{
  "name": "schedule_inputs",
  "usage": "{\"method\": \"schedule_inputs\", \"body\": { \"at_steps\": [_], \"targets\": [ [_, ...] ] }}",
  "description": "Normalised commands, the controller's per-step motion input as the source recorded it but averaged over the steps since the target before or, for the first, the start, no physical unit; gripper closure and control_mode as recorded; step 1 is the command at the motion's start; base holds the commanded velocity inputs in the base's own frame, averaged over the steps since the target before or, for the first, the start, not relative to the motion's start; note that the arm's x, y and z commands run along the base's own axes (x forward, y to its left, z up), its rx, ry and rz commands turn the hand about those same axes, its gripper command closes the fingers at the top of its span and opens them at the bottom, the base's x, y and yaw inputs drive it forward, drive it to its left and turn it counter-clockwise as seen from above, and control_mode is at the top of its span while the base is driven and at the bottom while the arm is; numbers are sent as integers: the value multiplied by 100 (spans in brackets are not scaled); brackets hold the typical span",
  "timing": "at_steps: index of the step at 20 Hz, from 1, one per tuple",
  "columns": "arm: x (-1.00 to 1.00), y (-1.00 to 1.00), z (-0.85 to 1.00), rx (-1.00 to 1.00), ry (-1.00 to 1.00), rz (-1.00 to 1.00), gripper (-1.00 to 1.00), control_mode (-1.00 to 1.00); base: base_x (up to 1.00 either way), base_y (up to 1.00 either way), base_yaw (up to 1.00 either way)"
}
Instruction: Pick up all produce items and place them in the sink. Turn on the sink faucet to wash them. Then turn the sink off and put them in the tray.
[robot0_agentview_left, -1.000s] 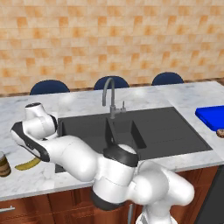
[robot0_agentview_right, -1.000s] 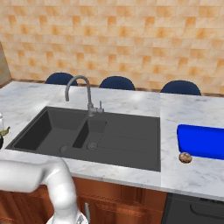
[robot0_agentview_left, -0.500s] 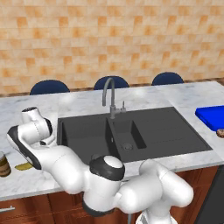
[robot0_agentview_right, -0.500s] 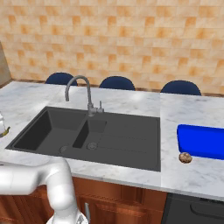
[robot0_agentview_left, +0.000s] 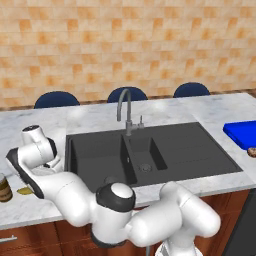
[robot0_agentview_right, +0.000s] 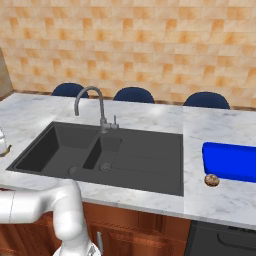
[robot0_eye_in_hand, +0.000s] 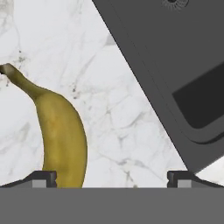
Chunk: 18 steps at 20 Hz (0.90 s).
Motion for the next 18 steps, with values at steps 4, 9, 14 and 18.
{"method": "schedule_inputs", "body": {
  "at_steps": [4, 9, 14, 18],
  "targets": [
    [22, 15, -21, 0, 0, 0, -100, -100, 0, 0, 0],
    [29, 18, -15, 0, 0, 0, -100, -100, 0, 0, 0],
    [12, 30, -20, 0, 0, -1, -100, -100, 0, 0, 0],
    [2, 28, -22, 0, 0, 0, -100, -100, 0, 0, 0]
  ]
}}
